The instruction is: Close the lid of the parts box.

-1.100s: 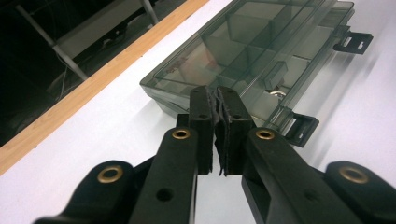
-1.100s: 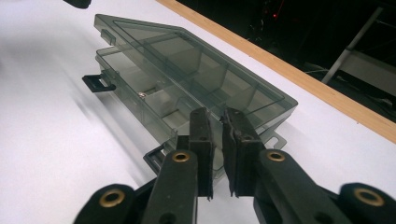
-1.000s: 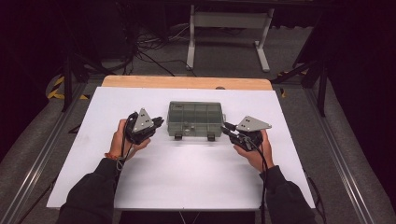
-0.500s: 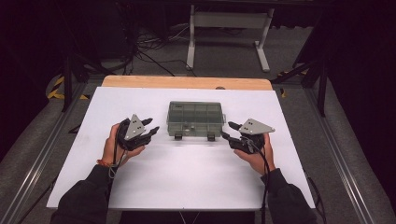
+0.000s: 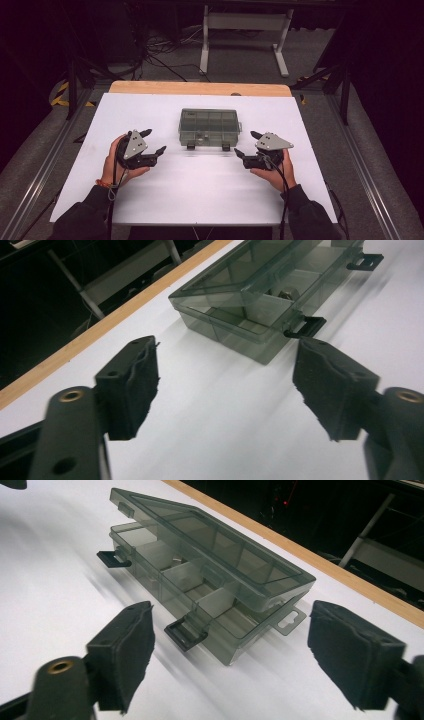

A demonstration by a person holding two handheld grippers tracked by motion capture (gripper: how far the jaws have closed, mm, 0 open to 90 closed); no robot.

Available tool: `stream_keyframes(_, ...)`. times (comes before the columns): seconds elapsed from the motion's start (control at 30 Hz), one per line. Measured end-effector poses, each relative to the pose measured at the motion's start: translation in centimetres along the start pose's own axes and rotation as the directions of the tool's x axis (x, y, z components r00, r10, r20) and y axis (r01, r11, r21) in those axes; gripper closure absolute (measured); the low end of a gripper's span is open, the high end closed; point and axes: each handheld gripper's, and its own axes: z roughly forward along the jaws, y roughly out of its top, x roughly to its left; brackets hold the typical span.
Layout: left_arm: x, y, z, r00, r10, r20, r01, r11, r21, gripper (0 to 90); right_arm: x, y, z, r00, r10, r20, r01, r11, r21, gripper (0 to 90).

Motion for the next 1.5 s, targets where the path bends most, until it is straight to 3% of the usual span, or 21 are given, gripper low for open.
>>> stream_keyframes(0.27,-0.3,-0.5,-0.9,0.9999,-0.007,0.007,0.007,1.0000,0.005,10.3,0.0,-0.3,-0.3,0.9995,0.024,0.020,-0.023,1.000,-0.015,9.6)
stream_keyframes(0.53,-0.4,-1.3,-1.9,0.9995,-0.017,0.026,0.017,0.9998,-0.011,5.3,0.3,-0.6,-0.7,0.9992,0.000,0.040,0.001,1.000,-0.018,8.5)
stream_keyframes(0.97,-1.1,-2.2,-3.3,0.9990,-0.003,0.045,0.004,0.9998,-0.018,3.6,0.9,-1.3,-1.6,0.9991,-0.028,0.032,0.029,0.999,-0.023,5.2)
stream_keyframes(1.5,-1.9,-3.5,-5.4,0.9989,-0.016,0.044,0.018,0.9992,-0.036,3.4,1.8,-2.8,-3.4,0.9956,-0.060,0.073,0.061,0.998,-0.010,6.3)
